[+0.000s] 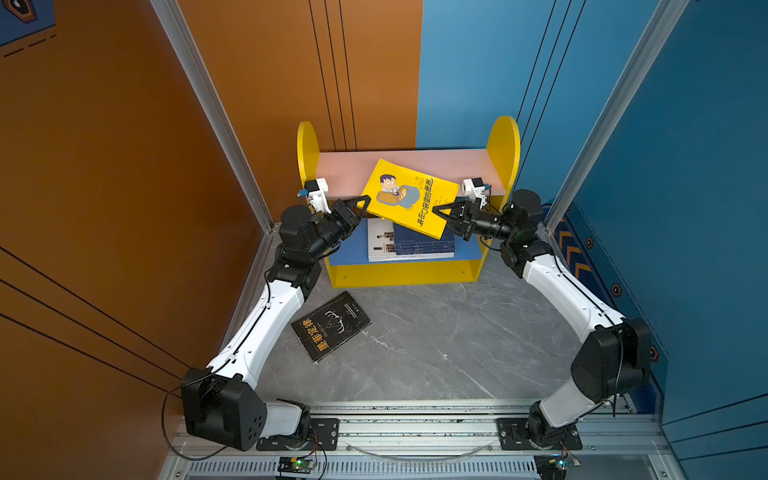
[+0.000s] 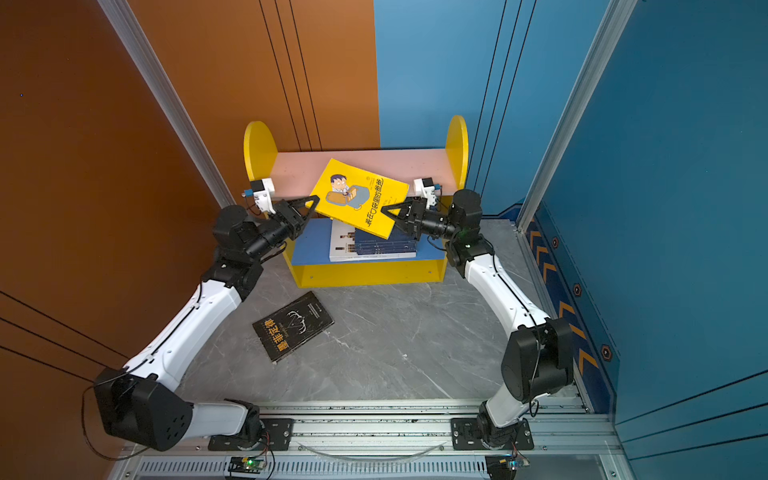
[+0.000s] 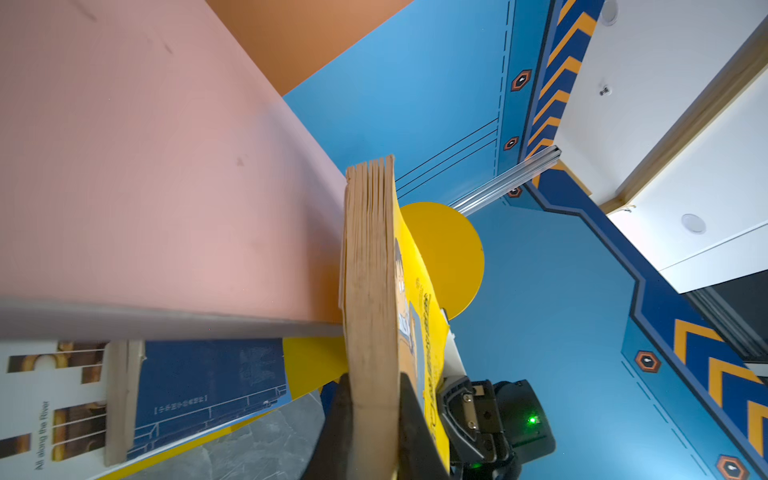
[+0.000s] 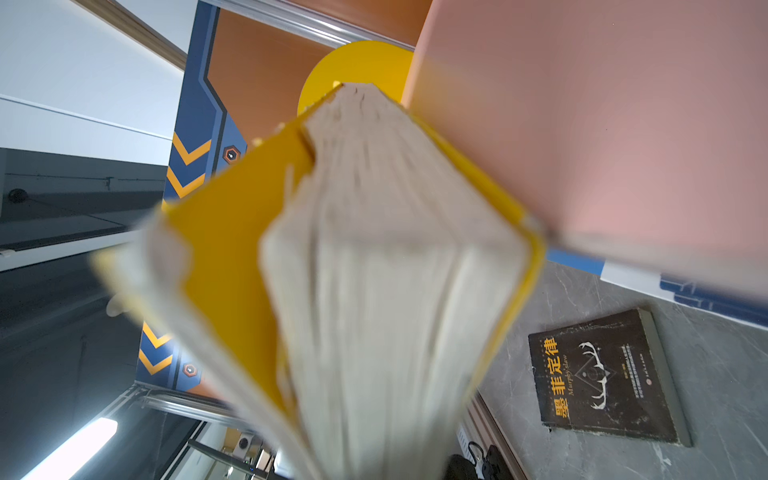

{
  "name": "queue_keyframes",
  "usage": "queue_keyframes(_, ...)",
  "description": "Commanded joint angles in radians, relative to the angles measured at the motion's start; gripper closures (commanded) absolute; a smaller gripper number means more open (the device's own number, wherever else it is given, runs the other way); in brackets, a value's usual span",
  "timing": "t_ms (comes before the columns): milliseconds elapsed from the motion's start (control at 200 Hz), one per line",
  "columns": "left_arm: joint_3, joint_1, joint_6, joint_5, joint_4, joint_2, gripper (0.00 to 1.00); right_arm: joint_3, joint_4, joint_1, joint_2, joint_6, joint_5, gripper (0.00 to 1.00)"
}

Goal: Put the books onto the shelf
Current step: 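Lower the yellow book onto the pink shelf with both grippers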

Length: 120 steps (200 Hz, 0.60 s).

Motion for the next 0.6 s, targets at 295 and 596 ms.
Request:
queue_keyframes(295,-0.032,-0.051,-0.032,-0.243,0.083,-0.041,1.00,0.129,0.237,0.028,0.057,0.065,0.193,0.36)
queue_keyframes(596,0.059,-0.117,-0.084,-0.488,0.129,0.049,1.00,0.250,-0.020,0.028,0.056,-0.184,0.410,0.22)
